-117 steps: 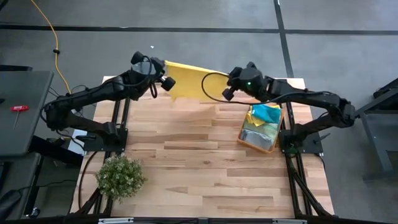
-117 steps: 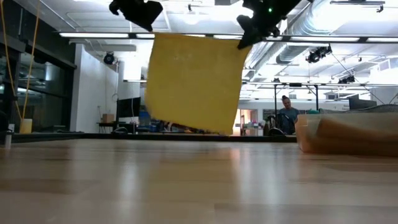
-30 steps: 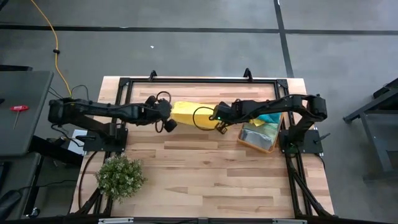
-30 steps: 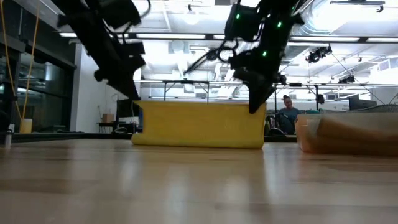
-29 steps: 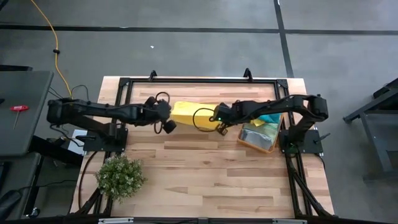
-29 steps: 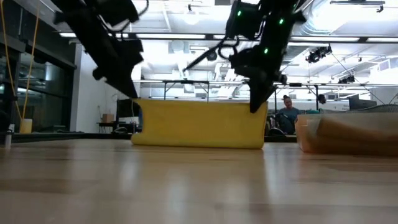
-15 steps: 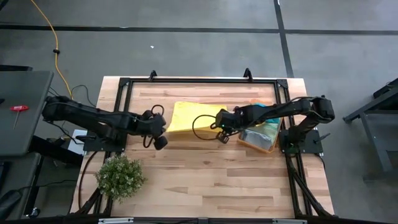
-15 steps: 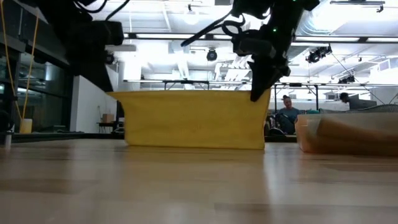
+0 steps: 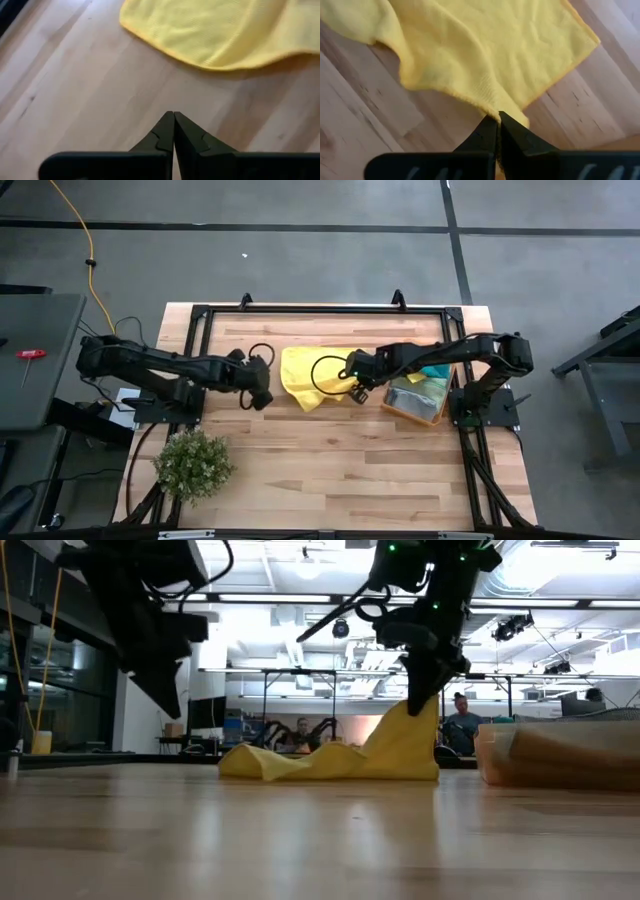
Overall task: Fold microfiber towels
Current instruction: Fold the yellow microfiber cloth
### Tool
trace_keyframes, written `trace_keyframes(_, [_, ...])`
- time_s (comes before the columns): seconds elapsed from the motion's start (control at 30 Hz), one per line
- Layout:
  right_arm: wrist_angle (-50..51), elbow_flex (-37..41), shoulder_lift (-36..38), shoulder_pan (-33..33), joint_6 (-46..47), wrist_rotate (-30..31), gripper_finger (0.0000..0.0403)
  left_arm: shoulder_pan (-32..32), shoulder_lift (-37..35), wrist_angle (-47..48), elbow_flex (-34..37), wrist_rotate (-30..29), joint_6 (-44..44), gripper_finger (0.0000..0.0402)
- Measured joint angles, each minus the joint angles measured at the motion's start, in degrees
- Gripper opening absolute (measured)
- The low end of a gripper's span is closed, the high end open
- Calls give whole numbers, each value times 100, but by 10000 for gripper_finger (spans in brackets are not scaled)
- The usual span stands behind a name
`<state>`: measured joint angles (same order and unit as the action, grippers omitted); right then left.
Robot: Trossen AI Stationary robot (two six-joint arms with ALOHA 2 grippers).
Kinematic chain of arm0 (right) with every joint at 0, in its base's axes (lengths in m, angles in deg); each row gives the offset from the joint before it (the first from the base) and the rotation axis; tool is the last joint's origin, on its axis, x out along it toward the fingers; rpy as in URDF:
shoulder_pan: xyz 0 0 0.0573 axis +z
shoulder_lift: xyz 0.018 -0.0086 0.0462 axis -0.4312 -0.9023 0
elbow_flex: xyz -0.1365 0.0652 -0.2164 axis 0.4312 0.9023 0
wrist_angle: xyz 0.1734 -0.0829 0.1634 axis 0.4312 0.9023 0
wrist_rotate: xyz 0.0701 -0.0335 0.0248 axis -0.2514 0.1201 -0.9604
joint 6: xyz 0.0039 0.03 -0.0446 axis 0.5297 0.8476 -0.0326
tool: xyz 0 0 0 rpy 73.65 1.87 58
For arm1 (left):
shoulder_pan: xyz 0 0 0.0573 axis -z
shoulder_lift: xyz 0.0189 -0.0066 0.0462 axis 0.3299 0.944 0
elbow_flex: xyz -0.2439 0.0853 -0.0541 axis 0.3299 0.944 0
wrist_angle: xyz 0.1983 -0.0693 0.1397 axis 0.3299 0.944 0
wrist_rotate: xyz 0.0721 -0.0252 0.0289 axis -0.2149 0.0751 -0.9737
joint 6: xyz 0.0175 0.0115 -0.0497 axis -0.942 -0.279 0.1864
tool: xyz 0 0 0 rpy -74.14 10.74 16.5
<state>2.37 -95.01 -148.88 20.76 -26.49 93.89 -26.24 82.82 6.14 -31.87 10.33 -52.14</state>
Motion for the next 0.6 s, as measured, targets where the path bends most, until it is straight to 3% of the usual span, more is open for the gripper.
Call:
trace_keyframes(0.17, [-33, 0, -9, 3, -31, -13, 0, -137, 163, -723, 2, 22, -648, 0])
trace_keyframes(0.3, [-37, 0, -9, 3, -48, -13, 0, 53, 438, -1752, -2, 459, -1285, 1])
trace_keyframes(0.47, [-38, 0, -9, 5, -50, 24, 0, 708, 1045, -2494, -2, 680, -1882, 22])
trace_keyframes(0.6, [-39, 0, -9, 5, -50, 30, 0, 1367, 1617, -2881, -2, 200, -2577, 60])
